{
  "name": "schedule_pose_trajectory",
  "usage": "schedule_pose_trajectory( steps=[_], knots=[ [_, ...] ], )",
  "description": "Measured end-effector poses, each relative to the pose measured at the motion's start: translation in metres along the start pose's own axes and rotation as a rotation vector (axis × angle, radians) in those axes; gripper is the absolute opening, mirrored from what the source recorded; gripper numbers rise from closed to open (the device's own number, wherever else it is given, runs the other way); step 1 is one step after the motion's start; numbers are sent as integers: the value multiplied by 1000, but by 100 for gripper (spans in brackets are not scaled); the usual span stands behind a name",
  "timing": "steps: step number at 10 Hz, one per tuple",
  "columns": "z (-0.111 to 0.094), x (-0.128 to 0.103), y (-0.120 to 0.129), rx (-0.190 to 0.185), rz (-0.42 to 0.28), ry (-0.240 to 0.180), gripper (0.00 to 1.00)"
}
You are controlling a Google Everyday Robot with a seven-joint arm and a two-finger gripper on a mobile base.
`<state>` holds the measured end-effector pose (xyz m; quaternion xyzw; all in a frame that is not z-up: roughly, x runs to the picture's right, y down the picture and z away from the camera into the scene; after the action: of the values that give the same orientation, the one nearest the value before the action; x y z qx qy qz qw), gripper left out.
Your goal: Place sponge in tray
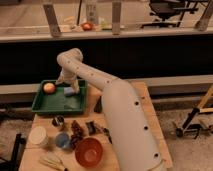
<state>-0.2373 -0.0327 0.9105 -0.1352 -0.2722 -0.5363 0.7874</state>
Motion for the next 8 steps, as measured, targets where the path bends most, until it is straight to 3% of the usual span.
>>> schedule_pose_trajectory(
  steps=[8],
  knots=[
    [-3,1,-4,11,-30,11,80]
  ],
)
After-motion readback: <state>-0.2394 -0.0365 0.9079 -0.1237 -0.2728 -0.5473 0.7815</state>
